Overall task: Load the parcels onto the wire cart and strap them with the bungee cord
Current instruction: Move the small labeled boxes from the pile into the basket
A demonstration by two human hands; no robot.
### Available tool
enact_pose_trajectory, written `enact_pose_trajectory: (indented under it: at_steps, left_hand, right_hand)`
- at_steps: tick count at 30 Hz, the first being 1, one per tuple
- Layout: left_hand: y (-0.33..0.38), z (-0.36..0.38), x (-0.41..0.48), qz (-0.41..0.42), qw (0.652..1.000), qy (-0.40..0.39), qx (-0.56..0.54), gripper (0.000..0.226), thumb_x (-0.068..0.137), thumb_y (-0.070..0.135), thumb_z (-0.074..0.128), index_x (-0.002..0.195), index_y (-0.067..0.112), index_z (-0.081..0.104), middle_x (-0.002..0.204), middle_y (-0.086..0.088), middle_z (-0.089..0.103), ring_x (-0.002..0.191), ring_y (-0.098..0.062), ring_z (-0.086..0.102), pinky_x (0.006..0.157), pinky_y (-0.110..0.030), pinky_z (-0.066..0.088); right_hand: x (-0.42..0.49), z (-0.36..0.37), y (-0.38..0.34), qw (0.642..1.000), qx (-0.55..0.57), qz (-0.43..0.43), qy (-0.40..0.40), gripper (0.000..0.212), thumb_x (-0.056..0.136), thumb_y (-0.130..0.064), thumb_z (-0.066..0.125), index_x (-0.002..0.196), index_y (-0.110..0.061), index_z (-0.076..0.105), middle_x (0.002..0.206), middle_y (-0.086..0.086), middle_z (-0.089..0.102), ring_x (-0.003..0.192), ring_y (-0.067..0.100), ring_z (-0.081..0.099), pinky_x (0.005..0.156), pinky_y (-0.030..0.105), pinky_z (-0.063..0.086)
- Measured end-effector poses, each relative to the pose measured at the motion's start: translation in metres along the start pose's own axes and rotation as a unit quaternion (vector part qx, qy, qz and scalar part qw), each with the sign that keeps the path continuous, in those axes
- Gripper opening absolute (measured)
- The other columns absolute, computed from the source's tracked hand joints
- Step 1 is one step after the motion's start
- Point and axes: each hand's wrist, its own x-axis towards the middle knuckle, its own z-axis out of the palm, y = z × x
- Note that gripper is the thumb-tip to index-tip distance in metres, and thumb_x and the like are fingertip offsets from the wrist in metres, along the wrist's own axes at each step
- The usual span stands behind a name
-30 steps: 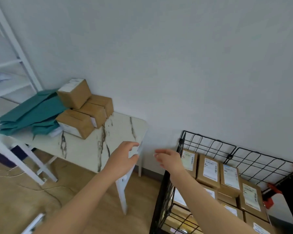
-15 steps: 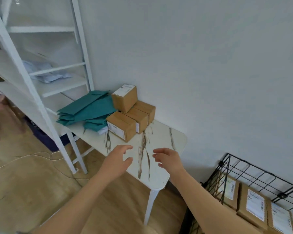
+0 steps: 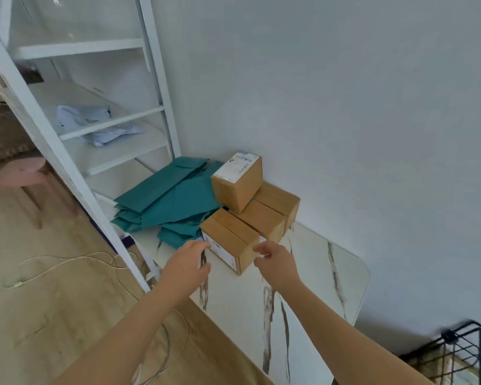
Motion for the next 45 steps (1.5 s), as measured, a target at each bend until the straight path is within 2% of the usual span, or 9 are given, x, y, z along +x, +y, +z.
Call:
enact_pose_trajectory:
  at_steps: [4,9,14,22,25,29,35,41,45]
  left_hand:
    - [-0.009,0.005,0.041,-0.007,1.0,-0.01,0.003,0.046,0.092,0.022,0.053,0.137,0.02,0.042,0.139,-0.001,0.041,0.124,-0.016,0.042,0.101,-0.028,0.036]
    - [-0.022,0.009,0.066,-0.002,0.999,-0.034,0.005,0.047,0.091,0.022,0.053,0.137,0.024,0.041,0.139,0.0,0.039,0.123,-0.016,0.041,0.099,-0.028,0.039]
    - [-0.033,0.0,0.094,0.016,0.998,-0.054,-0.009,0.046,0.092,0.022,0.052,0.137,0.024,0.042,0.138,0.001,0.04,0.118,-0.015,0.044,0.098,-0.03,0.041]
    - [-0.05,-0.011,0.109,0.056,0.994,-0.088,-0.021,0.046,0.094,0.023,0.051,0.139,0.024,0.039,0.141,0.004,0.037,0.12,-0.011,0.044,0.101,-0.026,0.037]
    - [-0.057,-0.014,0.11,0.05,0.993,-0.09,-0.051,0.046,0.094,0.023,0.053,0.137,0.024,0.041,0.14,0.005,0.038,0.124,-0.01,0.041,0.102,-0.023,0.034]
    - [-0.061,-0.02,0.11,0.057,0.991,-0.093,-0.077,0.044,0.092,0.021,0.055,0.135,0.024,0.043,0.136,0.005,0.041,0.116,-0.008,0.045,0.098,-0.021,0.036]
    - [-0.058,-0.026,0.107,0.065,0.988,-0.1,-0.098,0.047,0.093,0.022,0.054,0.138,0.018,0.041,0.139,0.001,0.04,0.122,-0.013,0.043,0.098,-0.022,0.034]
    - [-0.045,-0.022,0.097,0.067,0.982,-0.101,-0.146,0.049,0.091,0.021,0.057,0.137,0.019,0.042,0.138,-0.004,0.042,0.123,-0.018,0.045,0.102,-0.034,0.038]
    - [-0.034,-0.015,0.086,0.091,0.977,-0.094,-0.169,0.051,0.09,0.021,0.058,0.138,0.021,0.039,0.137,-0.003,0.041,0.124,-0.017,0.044,0.1,-0.032,0.038]
  right_hand:
    - [0.041,0.008,-0.006,0.998,-0.063,-0.021,-0.02,0.035,0.087,-0.016,0.057,0.122,-0.018,0.054,0.121,0.003,0.055,0.109,0.018,0.054,0.082,0.023,0.045]
    - [0.073,0.029,-0.006,0.984,-0.177,-0.026,-0.017,0.043,0.079,-0.034,0.064,0.119,-0.022,0.051,0.122,0.0,0.048,0.109,0.02,0.045,0.089,0.033,0.047]
    - [0.086,0.039,-0.01,0.956,-0.286,-0.043,-0.043,0.067,0.078,-0.044,0.067,0.134,-0.025,0.036,0.132,0.002,0.041,0.117,0.023,0.043,0.095,0.034,0.045]
    - [0.093,0.055,-0.016,0.939,-0.341,-0.016,-0.024,0.09,0.072,-0.052,0.07,0.142,-0.031,0.019,0.135,0.001,0.036,0.122,0.023,0.04,0.097,0.037,0.046]
    - [0.092,0.058,-0.017,0.945,-0.325,-0.002,-0.021,0.092,0.07,-0.047,0.073,0.143,-0.031,0.019,0.135,0.002,0.036,0.12,0.023,0.041,0.098,0.036,0.046]
    - [0.084,0.058,-0.018,0.959,-0.28,0.026,-0.022,0.09,0.066,-0.041,0.073,0.141,-0.031,0.023,0.135,0.0,0.035,0.119,0.021,0.041,0.099,0.035,0.045]
    - [0.062,0.051,-0.019,0.972,-0.233,0.042,-0.003,0.089,0.062,-0.039,0.07,0.14,-0.032,0.026,0.132,-0.003,0.039,0.111,0.018,0.043,0.089,0.029,0.044]
    - [0.026,0.039,-0.022,0.986,-0.132,0.098,0.037,0.076,0.067,-0.041,0.065,0.135,-0.033,0.033,0.11,-0.002,0.054,0.097,0.015,0.054,0.078,0.026,0.048]
    - [-0.006,0.033,-0.017,0.987,-0.017,0.142,0.08,0.06,0.07,-0.032,0.064,0.126,-0.031,0.043,0.104,-0.003,0.061,0.091,0.014,0.06,0.076,0.026,0.053]
